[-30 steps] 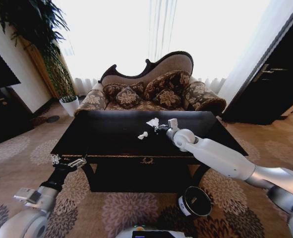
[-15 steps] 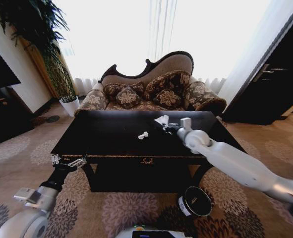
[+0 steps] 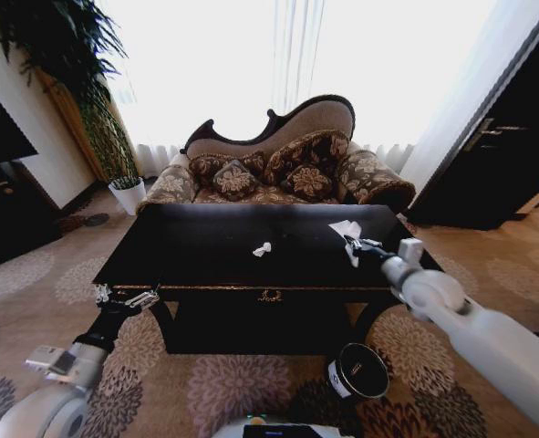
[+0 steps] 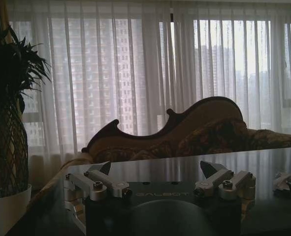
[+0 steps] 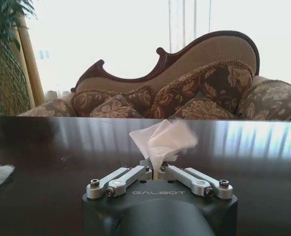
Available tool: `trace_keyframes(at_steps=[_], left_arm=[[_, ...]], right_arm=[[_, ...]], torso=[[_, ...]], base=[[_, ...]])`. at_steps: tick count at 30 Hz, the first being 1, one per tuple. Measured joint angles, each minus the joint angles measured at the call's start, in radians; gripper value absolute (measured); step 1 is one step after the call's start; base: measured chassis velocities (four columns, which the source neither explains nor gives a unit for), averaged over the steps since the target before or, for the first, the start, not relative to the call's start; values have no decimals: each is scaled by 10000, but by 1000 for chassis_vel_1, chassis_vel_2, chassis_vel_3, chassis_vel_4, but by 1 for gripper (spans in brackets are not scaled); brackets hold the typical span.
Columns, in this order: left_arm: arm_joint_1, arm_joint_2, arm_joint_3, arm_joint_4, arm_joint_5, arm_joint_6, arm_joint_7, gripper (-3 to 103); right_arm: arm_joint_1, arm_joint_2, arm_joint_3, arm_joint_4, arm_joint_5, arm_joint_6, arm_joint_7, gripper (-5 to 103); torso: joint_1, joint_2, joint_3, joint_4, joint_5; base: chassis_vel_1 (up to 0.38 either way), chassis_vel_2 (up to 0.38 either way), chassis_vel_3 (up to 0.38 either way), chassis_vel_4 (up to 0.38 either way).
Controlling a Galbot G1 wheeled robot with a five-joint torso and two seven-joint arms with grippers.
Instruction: Move to the front of the table and place the trash on the table into the trash bin.
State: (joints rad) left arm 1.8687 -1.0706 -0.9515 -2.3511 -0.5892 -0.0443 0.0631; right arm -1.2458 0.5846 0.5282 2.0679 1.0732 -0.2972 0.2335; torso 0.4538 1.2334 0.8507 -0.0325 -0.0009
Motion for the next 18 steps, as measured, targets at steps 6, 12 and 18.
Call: trace_keyframes(at_steps=[6, 12, 18], left_arm=[[0, 0, -1, -1, 0, 1, 0, 100], [0, 0, -1, -1, 0, 1, 0, 100], [0, 0, 0, -1, 0, 0, 0, 100]], right_arm=[[-1667, 1480, 1724, 611, -897, 440, -640, 1], [-3169, 2768, 3232, 1046, -1946, 1235, -1662, 1], [-5030, 5217, 3963, 1373, -3111, 2629, -2770, 1]], torso=[[0, 0, 0, 2, 9], [0, -1, 0, 1, 7], [0, -2, 0, 0, 6]], base=[[0, 0, 0, 0], [0, 0, 0, 0], [0, 0, 0, 0]])
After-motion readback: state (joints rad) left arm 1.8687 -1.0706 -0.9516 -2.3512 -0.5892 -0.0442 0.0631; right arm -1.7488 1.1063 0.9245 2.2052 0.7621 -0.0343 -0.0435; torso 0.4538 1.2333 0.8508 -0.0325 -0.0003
